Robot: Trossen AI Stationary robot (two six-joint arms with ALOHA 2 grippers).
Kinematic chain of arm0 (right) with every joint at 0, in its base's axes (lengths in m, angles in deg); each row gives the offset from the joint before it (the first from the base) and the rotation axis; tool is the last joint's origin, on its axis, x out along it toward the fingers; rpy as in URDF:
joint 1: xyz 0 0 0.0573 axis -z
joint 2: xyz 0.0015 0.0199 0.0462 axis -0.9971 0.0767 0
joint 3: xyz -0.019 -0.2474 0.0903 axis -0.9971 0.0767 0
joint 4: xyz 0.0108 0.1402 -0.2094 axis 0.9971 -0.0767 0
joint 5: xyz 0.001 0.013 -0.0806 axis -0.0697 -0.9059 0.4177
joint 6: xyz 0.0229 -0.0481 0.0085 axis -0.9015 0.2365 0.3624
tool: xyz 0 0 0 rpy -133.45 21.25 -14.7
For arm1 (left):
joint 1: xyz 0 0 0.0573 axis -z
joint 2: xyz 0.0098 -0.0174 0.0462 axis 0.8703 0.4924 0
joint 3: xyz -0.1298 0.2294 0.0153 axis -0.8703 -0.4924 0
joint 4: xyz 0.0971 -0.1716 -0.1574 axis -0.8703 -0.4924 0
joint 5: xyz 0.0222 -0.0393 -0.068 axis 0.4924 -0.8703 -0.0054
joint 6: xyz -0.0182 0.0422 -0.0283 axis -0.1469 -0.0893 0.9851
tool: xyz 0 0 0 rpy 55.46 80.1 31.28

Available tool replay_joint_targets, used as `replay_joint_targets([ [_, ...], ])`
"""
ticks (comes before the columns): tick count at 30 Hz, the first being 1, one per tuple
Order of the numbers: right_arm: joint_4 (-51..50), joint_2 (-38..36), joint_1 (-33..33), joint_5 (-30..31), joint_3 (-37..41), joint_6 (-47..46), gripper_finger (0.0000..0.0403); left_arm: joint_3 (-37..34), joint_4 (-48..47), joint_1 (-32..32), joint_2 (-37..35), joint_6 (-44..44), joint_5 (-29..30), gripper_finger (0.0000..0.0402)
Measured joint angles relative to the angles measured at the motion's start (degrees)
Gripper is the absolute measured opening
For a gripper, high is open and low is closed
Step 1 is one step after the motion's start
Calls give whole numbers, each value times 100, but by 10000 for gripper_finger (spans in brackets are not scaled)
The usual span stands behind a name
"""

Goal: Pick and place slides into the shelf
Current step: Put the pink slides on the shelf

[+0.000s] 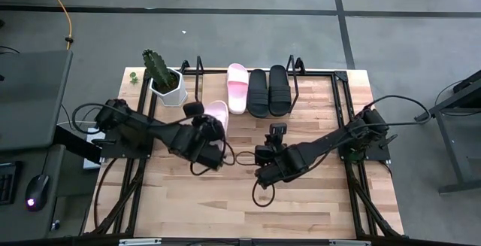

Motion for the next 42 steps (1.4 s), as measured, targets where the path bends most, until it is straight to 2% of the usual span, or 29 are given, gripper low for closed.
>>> replay_joint_targets([
  [9,-76,-22,131,42,7,226,114,0,0,-811,-2,-650,131,1],
  [18,-75,-22,313,35,20,275,114,0,4,-1263,0,-1184,315,1],
  [22,100,-146,352,13,397,476,114,0,2,-1414,2,-1241,404,1],
  [27,953,-831,502,-312,1442,767,114,0,4,-1607,-14,-1364,586,1],
  [33,2064,-2073,669,-699,2737,970,114,0,3,-1858,-22,-1367,630,1],
  [38,2716,-2913,700,-894,3302,1040,114,0,231,-2047,-22,-1604,645,1],
  [42,3079,-3311,699,-1074,3483,1132,114,0,546,-2154,-22,-1909,647,1],
])
